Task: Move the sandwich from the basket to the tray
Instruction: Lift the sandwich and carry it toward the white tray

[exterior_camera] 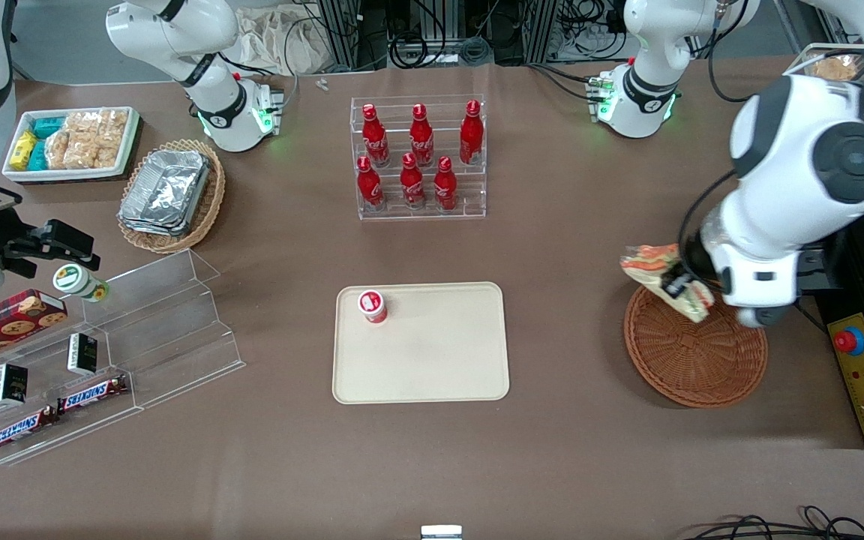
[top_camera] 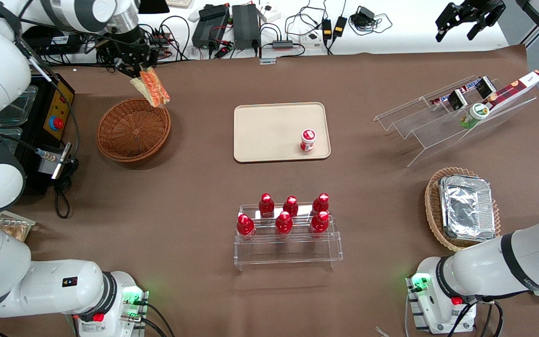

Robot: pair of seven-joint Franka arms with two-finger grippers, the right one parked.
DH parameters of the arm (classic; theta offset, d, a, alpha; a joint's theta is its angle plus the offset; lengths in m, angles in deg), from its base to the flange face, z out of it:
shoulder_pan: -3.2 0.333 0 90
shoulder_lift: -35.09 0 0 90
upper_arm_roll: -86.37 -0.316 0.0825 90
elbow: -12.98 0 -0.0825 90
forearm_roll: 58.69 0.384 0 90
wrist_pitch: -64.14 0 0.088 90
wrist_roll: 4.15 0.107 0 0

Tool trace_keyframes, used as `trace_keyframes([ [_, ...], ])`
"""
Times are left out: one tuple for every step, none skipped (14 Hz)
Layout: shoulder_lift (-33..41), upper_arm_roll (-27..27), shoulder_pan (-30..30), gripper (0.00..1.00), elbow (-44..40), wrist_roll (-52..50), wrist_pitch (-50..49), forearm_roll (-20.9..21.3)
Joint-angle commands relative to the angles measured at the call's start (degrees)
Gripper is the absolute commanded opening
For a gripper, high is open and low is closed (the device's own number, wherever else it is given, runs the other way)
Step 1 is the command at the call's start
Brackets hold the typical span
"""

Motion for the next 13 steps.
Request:
trace_keyframes([
  [-3.4,3.2,-0.8,0.00,-1.6,5.0,-1.1,0.2],
  [-4.6,4.3,-2.0,0.00,-1.7,4.8,-0.5,0.4],
  [-5.2,4.3,-3.4,0.00,-1.9,4.8,-0.3,0.3],
  [-6.1,4.4,-5.0,0.00,-2.2,4.8,0.1,0.6],
  [-6.3,4.3,-7.1,0.00,-2.3,5.3,0.9,0.7],
  [-7.2,4.3,-9.0,0.00,-2.3,5.8,2.8,0.9],
  [-8.0,4.3,-10.3,0.00,-2.3,6.0,4.7,1.0],
  [-9.3,4.3,-11.7,0.00,-2.4,6.4,6.6,1.0],
  [-10.8,4.3,-13.0,0.00,-2.9,7.2,8.2,1.1],
  [-12.9,4.3,-14.0,0.00,-3.3,7.8,9.9,1.3],
  [-14.8,4.3,-14.9,0.00,-3.6,8.9,12.3,3.3],
  [-16.8,4.3,-15.8,0.00,-3.6,9.6,15.2,5.2],
  [-18.8,4.3,-16.6,0.00,-3.6,9.6,17.8,5.7],
])
